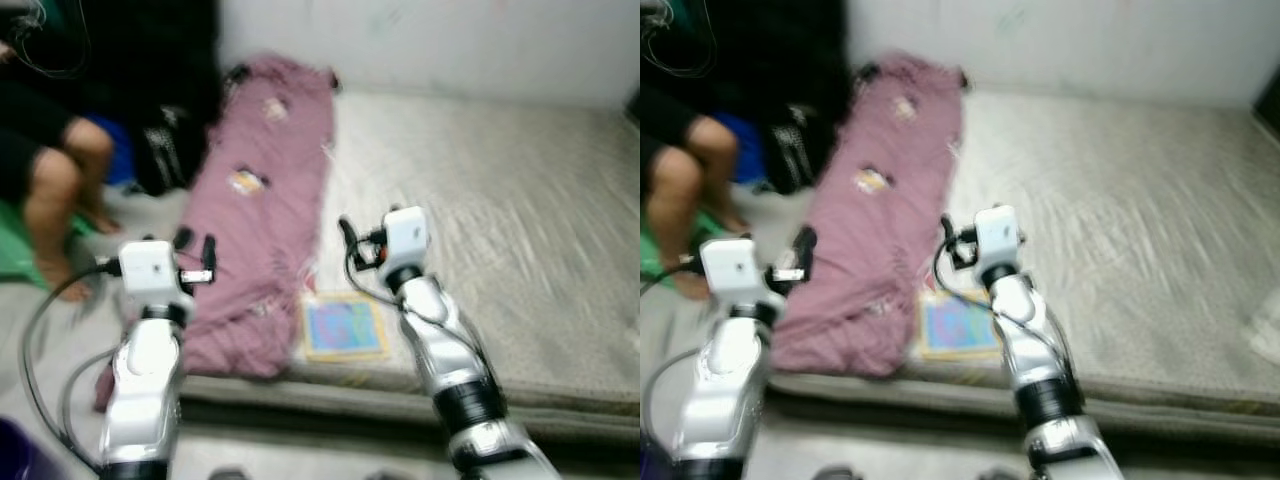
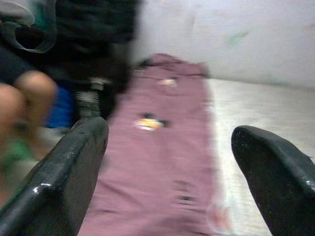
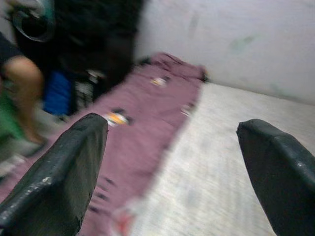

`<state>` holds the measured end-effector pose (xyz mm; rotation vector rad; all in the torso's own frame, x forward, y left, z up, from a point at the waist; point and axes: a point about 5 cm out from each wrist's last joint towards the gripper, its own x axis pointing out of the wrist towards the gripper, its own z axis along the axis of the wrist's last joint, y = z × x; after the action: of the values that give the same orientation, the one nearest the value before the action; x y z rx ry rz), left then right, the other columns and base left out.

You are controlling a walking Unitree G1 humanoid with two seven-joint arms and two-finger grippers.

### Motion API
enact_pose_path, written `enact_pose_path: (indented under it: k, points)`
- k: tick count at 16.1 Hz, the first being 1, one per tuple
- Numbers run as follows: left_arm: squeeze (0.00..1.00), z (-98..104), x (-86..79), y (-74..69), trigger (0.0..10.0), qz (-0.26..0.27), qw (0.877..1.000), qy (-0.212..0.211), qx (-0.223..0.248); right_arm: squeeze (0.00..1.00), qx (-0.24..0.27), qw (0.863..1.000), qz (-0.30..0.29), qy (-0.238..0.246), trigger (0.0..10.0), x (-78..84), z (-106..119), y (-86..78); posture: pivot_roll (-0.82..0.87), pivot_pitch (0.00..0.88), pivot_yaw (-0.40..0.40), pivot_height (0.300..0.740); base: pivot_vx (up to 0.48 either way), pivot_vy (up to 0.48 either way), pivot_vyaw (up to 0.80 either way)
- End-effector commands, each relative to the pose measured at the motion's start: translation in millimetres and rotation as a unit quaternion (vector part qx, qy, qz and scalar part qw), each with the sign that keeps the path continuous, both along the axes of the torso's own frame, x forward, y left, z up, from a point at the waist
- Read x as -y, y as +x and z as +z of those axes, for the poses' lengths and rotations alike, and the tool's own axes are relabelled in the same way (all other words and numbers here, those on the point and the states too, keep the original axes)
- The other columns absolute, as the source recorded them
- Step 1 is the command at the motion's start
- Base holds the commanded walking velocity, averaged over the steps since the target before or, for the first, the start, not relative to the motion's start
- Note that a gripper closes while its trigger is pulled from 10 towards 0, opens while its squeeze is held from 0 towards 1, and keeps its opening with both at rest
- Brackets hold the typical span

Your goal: Clean up the room

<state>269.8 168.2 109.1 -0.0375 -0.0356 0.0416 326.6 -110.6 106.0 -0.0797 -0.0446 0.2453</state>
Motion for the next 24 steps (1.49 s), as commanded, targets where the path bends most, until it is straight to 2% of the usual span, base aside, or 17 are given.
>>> enact_pose_path:
  k: [1, 6, 13, 24]
  points:
    - [0.00, 3.9, -3.4, 1.4, 10.0, 0.002, 1.000, 0.008, 0.006, 0.00, 0.004, 1.000, -0.003, 0.006, 10.0, -1.4, 3.9, 2.4, 0.04, 0.000, -0.026, 0.740, 0.000, -0.281, 0.00]
    - [0.00, 3.3, -4.2, 1.4, 10.0, 0.003, 1.000, -0.005, 0.007, 0.00, 0.002, 1.000, -0.002, 0.006, 10.0, -2.0, 3.1, 2.5, 0.04, 0.000, -0.026, 0.740, 0.000, 0.000, 0.00]
    - [0.00, 4.0, -4.1, 2.5, 10.0, 0.002, 1.000, 0.000, 0.008, 0.00, 0.001, 1.000, -0.002, 0.005, 10.0, -2.1, 3.0, 3.4, 0.03, 0.000, -0.027, 0.740, 0.000, 0.000, 0.00]
    - [0.00, 3.4, -2.9, 3.9, 10.0, 0.004, 1.000, 0.000, 0.009, 0.00, 0.002, 1.000, 0.000, 0.000, 10.0, -1.5, 2.6, 5.2, 0.04, 0.000, -0.033, 0.740, 0.000, -0.286, 0.00]
